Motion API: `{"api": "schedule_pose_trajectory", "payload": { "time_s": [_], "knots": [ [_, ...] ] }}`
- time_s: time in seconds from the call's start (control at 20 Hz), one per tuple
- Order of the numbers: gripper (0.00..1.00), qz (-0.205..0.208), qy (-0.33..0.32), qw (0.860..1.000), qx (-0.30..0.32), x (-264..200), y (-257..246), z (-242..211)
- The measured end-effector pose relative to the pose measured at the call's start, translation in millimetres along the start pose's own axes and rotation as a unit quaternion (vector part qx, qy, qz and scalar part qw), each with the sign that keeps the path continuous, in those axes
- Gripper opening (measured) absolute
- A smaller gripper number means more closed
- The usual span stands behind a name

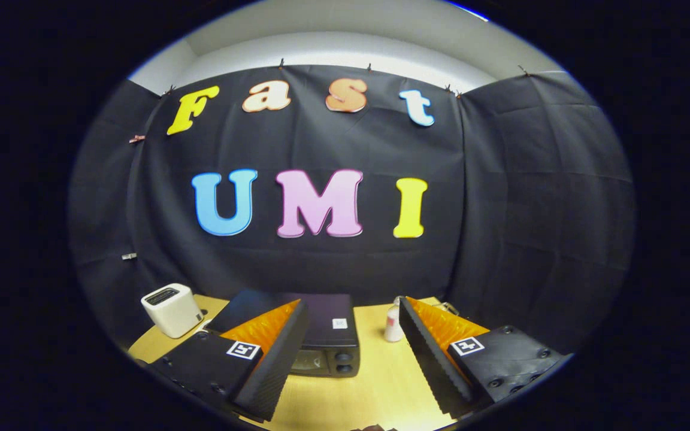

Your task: Open the toaster oven, put the food inside, and close the toaster oven door.

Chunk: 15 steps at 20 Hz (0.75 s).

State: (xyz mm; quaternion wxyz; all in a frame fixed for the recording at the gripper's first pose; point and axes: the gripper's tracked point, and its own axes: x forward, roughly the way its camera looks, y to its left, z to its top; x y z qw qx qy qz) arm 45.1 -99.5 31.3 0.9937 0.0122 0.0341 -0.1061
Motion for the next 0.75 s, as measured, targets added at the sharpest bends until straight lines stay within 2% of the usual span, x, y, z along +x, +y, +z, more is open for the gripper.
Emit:
{"api": "schedule_pose_trajectory", "payload": {
  "time_s": [0.1,0.35,0.75],
  "knots": [
    [0.99,-0.010,-0.020,1.000,0.012,-16,-13,14],
    [0.99,-0.015,-0.009,0.999,0.030,-33,-21,3],
    [0.99,0.027,0.003,0.999,0.028,-26,12,-1]
  ]
}}
